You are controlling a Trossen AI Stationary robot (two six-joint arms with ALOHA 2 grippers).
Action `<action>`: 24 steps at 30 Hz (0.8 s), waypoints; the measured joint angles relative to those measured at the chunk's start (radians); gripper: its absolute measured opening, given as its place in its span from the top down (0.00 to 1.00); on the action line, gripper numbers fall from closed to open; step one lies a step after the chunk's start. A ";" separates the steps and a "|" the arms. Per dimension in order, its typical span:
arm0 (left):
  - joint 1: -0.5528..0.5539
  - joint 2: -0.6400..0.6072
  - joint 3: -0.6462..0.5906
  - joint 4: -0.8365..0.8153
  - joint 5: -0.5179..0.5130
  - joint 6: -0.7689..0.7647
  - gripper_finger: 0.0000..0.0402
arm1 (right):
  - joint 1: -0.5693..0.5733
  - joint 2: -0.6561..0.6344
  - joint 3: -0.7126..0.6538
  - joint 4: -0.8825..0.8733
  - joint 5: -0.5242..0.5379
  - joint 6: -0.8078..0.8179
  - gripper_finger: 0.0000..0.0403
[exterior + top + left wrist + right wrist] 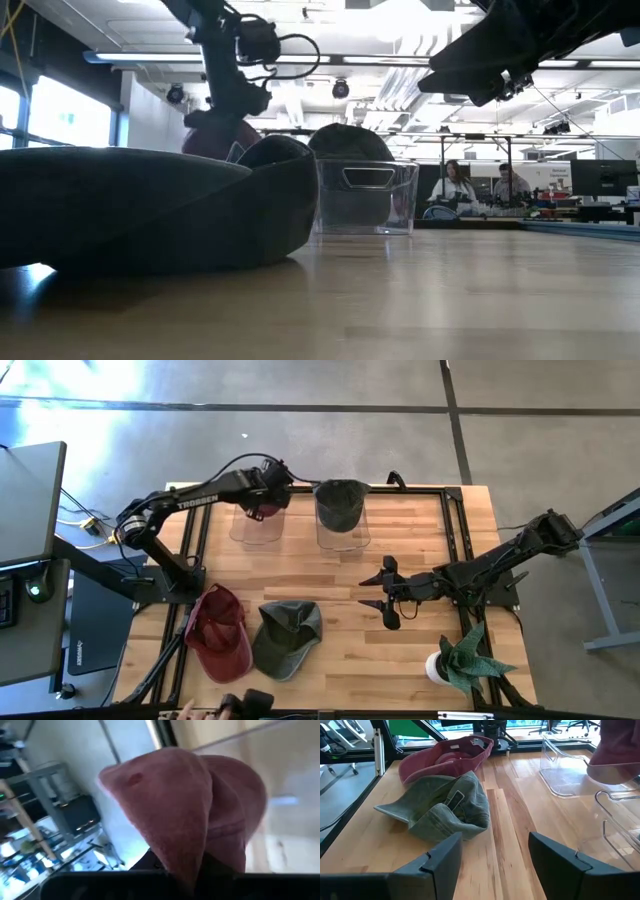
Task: Pick & Place hat
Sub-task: Put the top red cap into the left transparent bin
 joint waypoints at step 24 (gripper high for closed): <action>0.121 0.000 0.269 -0.399 0.054 -0.450 0.37 | 0.000 0.000 0.000 0.000 -0.034 0.026 0.45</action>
